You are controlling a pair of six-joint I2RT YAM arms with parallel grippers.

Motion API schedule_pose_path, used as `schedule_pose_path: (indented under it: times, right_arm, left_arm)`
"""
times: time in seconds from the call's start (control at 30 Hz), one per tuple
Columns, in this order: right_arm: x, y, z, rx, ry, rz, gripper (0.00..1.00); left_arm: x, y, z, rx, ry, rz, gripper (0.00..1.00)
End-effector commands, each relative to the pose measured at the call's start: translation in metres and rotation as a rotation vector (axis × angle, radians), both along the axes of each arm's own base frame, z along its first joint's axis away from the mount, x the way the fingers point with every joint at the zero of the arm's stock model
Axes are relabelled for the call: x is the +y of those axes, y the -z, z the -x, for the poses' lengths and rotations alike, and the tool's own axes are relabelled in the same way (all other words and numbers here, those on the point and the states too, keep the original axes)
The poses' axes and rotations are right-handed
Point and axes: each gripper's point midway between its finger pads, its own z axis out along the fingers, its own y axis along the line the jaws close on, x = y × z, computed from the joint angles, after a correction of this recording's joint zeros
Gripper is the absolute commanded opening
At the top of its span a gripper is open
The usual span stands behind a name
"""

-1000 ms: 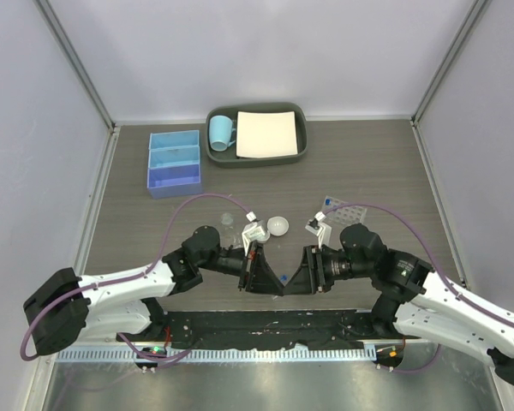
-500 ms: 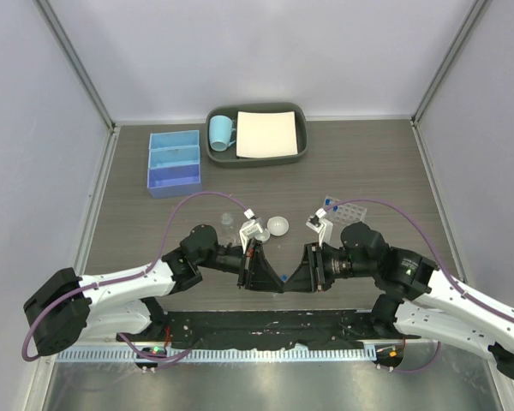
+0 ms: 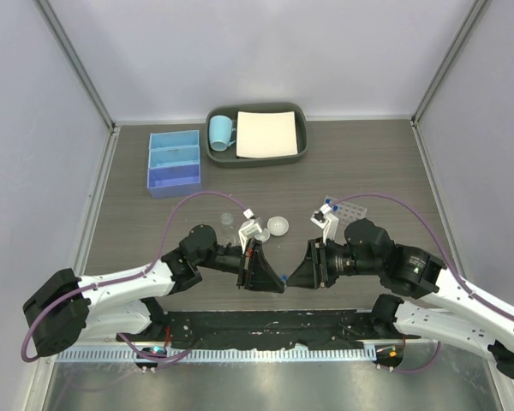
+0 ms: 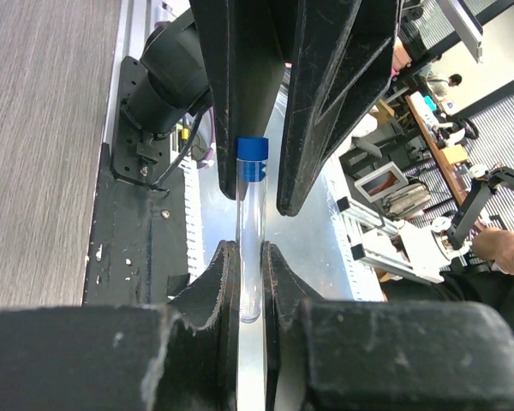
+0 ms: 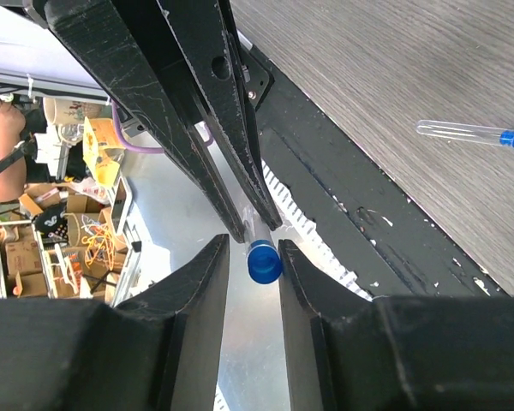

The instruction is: Organize the chemistry lab equipment

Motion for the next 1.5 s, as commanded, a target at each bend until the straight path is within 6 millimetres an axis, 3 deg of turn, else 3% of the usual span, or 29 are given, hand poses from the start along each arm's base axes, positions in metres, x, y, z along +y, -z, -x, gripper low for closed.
schedule_pose_path:
  times: [0.0,0.47,0.53,0.57,0.63,0.67,0.8,0.83,0.93,0.97,1.1,1.23,1.47]
  right_arm:
    - [0.003,-0.031,-0.007,-0.082,0.011,-0.062,0.34]
    - [0.005,-0.028,-0.014,-0.099,0.031,-0.044,0.19]
    - [0.005,-0.027,-0.016,-0.105,0.037,-0.038,0.14]
    - [0.004,-0.028,-0.02,-0.118,0.056,-0.034,0.13]
    - [0.003,-0.027,-0.025,-0.131,0.075,-0.017,0.11]
    - [0.002,-0.026,-0.028,-0.139,0.086,-0.003,0.1]
    - [-0.005,-0.021,-0.047,-0.179,0.167,0.081,0.06]
    - [-0.006,-0.018,-0.049,-0.18,0.176,0.105,0.06]
    - [-0.012,-0.013,-0.06,-0.203,0.213,0.188,0.06]
    - [-0.016,-0.01,-0.069,-0.225,0.249,0.231,0.06]
    - [-0.036,-0.016,-0.092,-0.306,0.346,0.351,0.06]
    - [-0.07,-0.013,-0.128,-0.389,0.534,0.528,0.06]
    - [-0.133,0.02,-0.182,-0.317,0.768,0.729,0.01]
  left_arm:
    - [0.004,-0.003,0.003,0.0,0.011,0.01,0.0]
    - [0.006,0.0,0.004,0.005,0.011,0.007,0.0]
    - [0.006,0.0,0.003,0.01,0.002,0.005,0.11]
    - [0.006,0.001,0.004,0.019,0.002,0.0,0.26]
    - [0.005,-0.002,-0.001,0.022,-0.026,0.002,0.44]
    - [0.006,-0.004,-0.002,0.024,-0.044,0.001,0.6]
    - [0.009,-0.015,-0.018,0.011,-0.163,-0.03,0.8]
    - [0.008,-0.026,-0.025,-0.004,-0.204,-0.029,0.81]
    - [0.024,-0.011,-0.052,0.007,-0.407,-0.213,0.82]
    - [0.034,-0.003,-0.077,-0.004,-0.565,-0.275,0.82]
    - [0.082,0.008,-0.118,-0.03,-0.894,-0.495,0.81]
    - [0.104,0.016,-0.124,-0.036,-0.981,-0.602,0.81]
    - [0.109,0.029,-0.125,-0.039,-0.988,-0.649,0.8]
